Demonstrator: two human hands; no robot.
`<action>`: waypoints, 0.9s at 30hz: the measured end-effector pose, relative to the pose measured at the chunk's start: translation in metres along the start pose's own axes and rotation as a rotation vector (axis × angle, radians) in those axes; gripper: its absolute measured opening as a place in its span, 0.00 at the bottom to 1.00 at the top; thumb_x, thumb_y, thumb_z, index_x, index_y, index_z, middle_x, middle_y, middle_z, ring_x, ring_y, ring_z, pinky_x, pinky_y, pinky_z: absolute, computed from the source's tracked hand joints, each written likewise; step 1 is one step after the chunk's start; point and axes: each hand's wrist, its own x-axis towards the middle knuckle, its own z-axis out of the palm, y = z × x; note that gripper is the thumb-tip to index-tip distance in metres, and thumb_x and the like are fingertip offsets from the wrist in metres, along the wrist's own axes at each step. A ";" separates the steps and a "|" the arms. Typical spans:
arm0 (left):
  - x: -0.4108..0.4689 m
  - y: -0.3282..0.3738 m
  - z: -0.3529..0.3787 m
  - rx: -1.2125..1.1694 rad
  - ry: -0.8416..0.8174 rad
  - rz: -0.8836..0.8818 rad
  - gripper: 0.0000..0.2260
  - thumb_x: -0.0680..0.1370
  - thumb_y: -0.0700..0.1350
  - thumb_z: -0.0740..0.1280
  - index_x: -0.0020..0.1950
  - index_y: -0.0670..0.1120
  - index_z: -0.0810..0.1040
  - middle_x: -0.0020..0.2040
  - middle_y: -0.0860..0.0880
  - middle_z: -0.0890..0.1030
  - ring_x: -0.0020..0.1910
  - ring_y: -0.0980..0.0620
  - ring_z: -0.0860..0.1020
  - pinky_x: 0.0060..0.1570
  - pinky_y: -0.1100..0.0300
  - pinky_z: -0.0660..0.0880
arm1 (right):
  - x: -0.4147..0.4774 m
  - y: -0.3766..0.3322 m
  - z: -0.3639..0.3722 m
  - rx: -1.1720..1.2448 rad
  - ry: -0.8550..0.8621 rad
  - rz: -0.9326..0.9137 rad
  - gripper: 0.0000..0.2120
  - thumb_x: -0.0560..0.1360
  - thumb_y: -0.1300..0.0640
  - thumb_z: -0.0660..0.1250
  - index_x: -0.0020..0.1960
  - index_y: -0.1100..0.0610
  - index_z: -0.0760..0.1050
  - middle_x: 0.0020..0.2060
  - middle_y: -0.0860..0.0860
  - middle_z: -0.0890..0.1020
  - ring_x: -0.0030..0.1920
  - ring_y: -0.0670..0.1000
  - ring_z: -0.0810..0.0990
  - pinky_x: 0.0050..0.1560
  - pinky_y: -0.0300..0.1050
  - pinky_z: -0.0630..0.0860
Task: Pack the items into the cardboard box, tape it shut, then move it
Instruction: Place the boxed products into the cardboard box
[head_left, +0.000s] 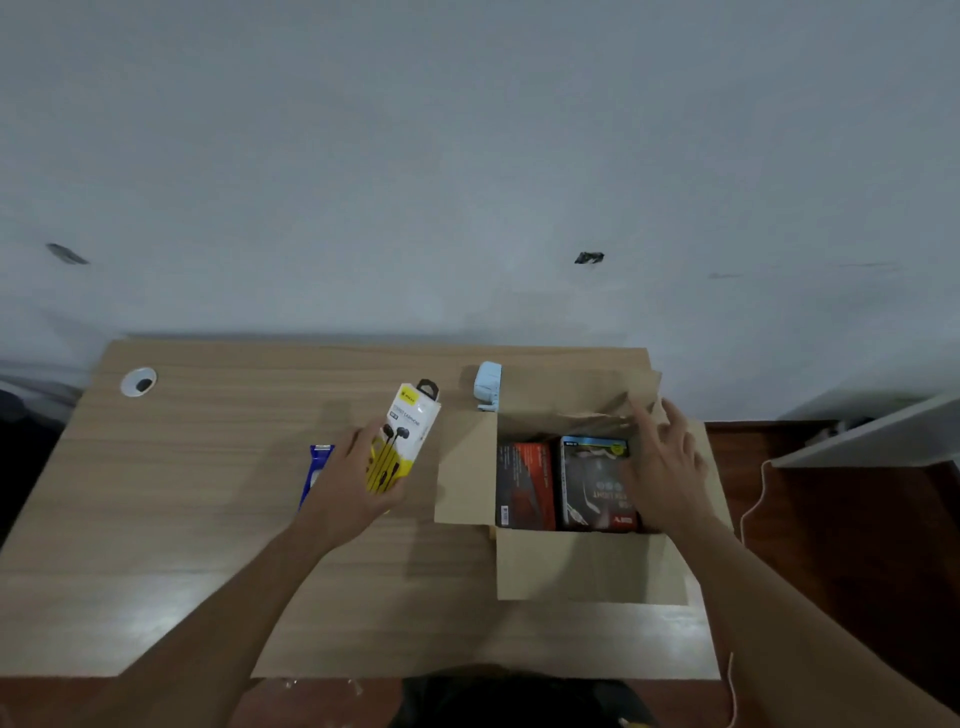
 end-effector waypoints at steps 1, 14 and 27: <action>-0.001 0.005 -0.004 -0.008 -0.008 0.020 0.38 0.74 0.51 0.79 0.81 0.56 0.66 0.64 0.60 0.70 0.59 0.58 0.76 0.55 0.58 0.76 | 0.005 -0.001 0.001 0.000 -0.015 0.024 0.43 0.80 0.50 0.69 0.86 0.38 0.46 0.83 0.58 0.52 0.77 0.70 0.64 0.69 0.76 0.70; 0.004 0.110 0.039 0.096 -0.229 0.322 0.37 0.77 0.62 0.73 0.84 0.60 0.64 0.68 0.60 0.70 0.63 0.59 0.73 0.61 0.55 0.77 | 0.034 0.006 0.016 0.158 -0.141 0.072 0.30 0.85 0.51 0.64 0.85 0.52 0.61 0.80 0.64 0.63 0.83 0.64 0.57 0.83 0.60 0.53; 0.043 0.149 0.141 0.509 -0.442 0.499 0.38 0.78 0.44 0.75 0.85 0.53 0.63 0.76 0.48 0.68 0.72 0.43 0.69 0.69 0.46 0.72 | 0.028 0.034 0.007 0.282 -0.223 0.050 0.28 0.87 0.58 0.56 0.85 0.44 0.59 0.82 0.64 0.61 0.85 0.61 0.52 0.81 0.60 0.53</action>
